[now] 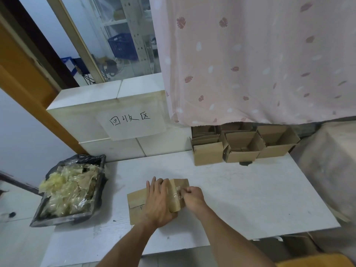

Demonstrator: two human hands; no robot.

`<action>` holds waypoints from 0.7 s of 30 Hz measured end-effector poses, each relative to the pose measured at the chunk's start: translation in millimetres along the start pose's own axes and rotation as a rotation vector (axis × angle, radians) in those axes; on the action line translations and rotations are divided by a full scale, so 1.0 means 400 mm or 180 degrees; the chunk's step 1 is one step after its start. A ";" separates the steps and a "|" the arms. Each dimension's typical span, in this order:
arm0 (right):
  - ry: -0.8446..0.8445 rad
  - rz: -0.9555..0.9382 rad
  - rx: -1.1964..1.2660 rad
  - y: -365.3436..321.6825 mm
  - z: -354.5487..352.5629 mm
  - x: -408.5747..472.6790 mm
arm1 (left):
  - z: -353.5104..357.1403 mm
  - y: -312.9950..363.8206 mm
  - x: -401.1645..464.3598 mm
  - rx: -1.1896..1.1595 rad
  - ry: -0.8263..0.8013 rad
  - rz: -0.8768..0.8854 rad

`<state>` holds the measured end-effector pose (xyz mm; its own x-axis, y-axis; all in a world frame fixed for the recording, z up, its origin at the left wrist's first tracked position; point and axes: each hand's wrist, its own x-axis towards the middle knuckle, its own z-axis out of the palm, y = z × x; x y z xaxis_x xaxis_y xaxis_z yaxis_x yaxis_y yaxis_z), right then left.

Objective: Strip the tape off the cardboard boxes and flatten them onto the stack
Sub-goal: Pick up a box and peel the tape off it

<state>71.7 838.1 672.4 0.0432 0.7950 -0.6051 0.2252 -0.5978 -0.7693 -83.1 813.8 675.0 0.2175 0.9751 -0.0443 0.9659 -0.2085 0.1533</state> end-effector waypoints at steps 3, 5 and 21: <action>0.0122 -0.0043 -0.0055 -0.006 -0.002 -0.002 | -0.006 -0.001 -0.003 -0.0039 -0.0066 -0.0112; 0.0232 -0.0100 -0.0168 -0.006 -0.001 -0.003 | -0.010 0.000 -0.005 0.0014 -0.0131 -0.0181; 0.0385 0.0028 -0.0883 -0.026 0.026 -0.020 | -0.023 0.020 -0.025 0.0353 -0.0357 -0.0255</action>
<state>58.9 837.1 683.2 0.1582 0.8064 -0.5698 0.4809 -0.5669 -0.6689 -78.7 803.2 685.7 0.1474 0.9756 -0.1628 0.9890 -0.1435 0.0352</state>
